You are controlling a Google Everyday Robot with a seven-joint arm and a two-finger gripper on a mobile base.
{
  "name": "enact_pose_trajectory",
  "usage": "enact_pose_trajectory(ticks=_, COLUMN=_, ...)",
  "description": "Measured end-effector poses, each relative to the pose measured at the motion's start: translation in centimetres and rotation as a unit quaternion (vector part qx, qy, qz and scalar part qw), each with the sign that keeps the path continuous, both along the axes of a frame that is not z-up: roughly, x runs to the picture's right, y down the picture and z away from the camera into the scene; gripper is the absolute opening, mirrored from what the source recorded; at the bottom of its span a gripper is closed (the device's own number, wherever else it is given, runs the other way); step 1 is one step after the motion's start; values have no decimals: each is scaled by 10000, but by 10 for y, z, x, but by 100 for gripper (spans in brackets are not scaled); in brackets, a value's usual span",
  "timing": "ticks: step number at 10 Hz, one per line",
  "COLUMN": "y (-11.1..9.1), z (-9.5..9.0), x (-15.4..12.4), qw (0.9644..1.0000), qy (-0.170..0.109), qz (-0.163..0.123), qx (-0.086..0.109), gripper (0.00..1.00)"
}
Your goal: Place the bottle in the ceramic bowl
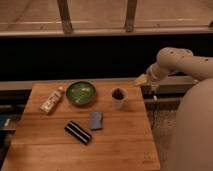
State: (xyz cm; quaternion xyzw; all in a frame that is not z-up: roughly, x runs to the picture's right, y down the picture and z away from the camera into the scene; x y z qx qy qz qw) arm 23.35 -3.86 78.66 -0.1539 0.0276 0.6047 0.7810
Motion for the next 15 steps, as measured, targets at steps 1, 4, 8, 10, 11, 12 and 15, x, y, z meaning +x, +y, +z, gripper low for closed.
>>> enact_pose_trajectory(ticks=1, y=0, z=0, x=0, qw=10000, qy=0, qz=0, qx=0, gripper=80)
enact_pose_trajectory(ticks=4, y=0, z=0, x=0, qw=10000, qy=0, qz=0, qx=-1, gripper=80)
enact_pose_trajectory(ticks=8, y=0, z=0, x=0, qw=10000, qy=0, qz=0, qx=0, gripper=80)
enact_pose_trajectory(ticks=10, y=0, z=0, x=0, qw=10000, qy=0, qz=0, qx=0, gripper=80)
enact_pose_trajectory(ticks=11, y=0, z=0, x=0, qw=10000, qy=0, qz=0, qx=-1, gripper=80)
enact_pose_trajectory(ticks=12, y=0, z=0, x=0, qw=10000, qy=-2, qz=-3, qx=-6, gripper=80)
enact_pose_trajectory(ticks=15, y=-11, z=-12, x=-23, qw=9992, qy=-214, qz=-243, qx=222, gripper=80)
